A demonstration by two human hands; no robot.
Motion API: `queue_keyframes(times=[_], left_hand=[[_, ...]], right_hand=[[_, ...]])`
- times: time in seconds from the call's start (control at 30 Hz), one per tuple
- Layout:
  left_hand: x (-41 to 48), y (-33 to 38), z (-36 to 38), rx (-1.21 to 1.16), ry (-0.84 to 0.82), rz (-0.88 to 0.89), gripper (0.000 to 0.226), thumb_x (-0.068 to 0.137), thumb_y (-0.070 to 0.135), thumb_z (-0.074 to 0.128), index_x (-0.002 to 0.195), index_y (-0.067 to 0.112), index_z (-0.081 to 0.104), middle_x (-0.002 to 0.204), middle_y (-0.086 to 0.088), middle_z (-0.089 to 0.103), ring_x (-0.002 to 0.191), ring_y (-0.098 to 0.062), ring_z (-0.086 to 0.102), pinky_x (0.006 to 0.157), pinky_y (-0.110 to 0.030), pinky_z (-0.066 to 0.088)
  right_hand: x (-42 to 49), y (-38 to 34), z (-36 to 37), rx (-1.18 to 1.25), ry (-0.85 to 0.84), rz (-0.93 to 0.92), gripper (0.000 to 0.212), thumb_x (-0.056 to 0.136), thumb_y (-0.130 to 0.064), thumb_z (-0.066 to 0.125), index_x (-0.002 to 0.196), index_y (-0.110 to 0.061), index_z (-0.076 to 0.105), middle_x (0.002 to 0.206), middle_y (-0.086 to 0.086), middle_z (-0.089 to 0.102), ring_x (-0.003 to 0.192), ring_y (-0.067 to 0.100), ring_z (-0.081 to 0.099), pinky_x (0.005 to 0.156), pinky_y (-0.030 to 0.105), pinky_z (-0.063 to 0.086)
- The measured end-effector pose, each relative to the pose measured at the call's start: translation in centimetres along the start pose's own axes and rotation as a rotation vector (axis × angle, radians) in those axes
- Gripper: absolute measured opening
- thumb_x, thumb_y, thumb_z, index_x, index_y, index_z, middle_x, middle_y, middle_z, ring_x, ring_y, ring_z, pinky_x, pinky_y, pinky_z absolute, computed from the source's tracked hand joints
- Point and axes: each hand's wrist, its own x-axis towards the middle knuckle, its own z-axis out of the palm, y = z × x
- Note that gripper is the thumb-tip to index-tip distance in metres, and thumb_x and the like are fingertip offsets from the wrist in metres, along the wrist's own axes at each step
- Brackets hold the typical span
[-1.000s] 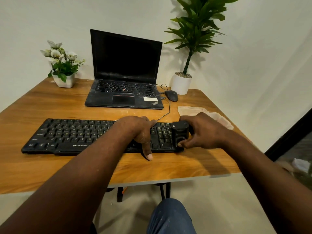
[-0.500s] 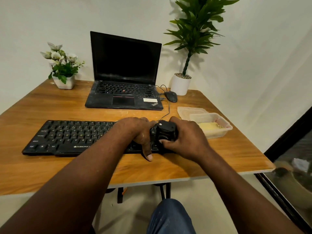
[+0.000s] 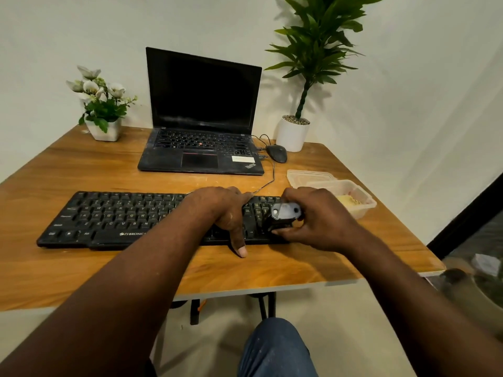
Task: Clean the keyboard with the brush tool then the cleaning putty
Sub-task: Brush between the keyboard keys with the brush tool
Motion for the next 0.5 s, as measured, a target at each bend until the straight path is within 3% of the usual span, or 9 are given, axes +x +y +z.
queue_keyframes(times=[0.1, 0.27, 0.5], left_hand=[[-0.1, 0.1, 0.0, 0.007, -0.008, 0.000, 0.149, 0.054, 0.059, 0.095, 0.164, 0.037, -0.003, 0.171, 0.007, 0.009, 0.155, -0.033, 0.018, 0.118, -0.063, 0.030], [-0.2, 0.0, -0.1, -0.004, -0.012, -0.002, 0.148, 0.054, 0.059, 0.095, 0.164, 0.038, -0.001, 0.170, 0.007, 0.013, 0.154, -0.032, 0.021, 0.118, -0.062, 0.031], [0.0, -0.1, 0.0, 0.004, -0.010, -0.001, 0.149, 0.050, 0.060, 0.095, 0.164, 0.039, 0.000, 0.170, 0.009, 0.012, 0.154, -0.033, 0.020, 0.117, -0.064, 0.032]], right_hand=[[-0.2, 0.8, -0.2, -0.070, -0.016, -0.030, 0.047, 0.073, -0.053, 0.083, 0.105, -0.041, 0.051, 0.092, -0.008, 0.061, 0.082, 0.015, 0.055, 0.065, 0.036, 0.047], [-2.0, 4.2, -2.8, -0.245, -0.053, 0.082, 0.044, 0.072, -0.051, 0.081, 0.099, -0.044, 0.047, 0.085, -0.010, 0.055, 0.079, 0.017, 0.052, 0.061, 0.033, 0.038], [1.9, -0.1, -0.3, -0.100, 0.038, -0.040, 0.043, 0.075, -0.049, 0.081, 0.105, -0.036, 0.054, 0.088, -0.007, 0.060, 0.079, 0.018, 0.053, 0.064, 0.035, 0.045]])
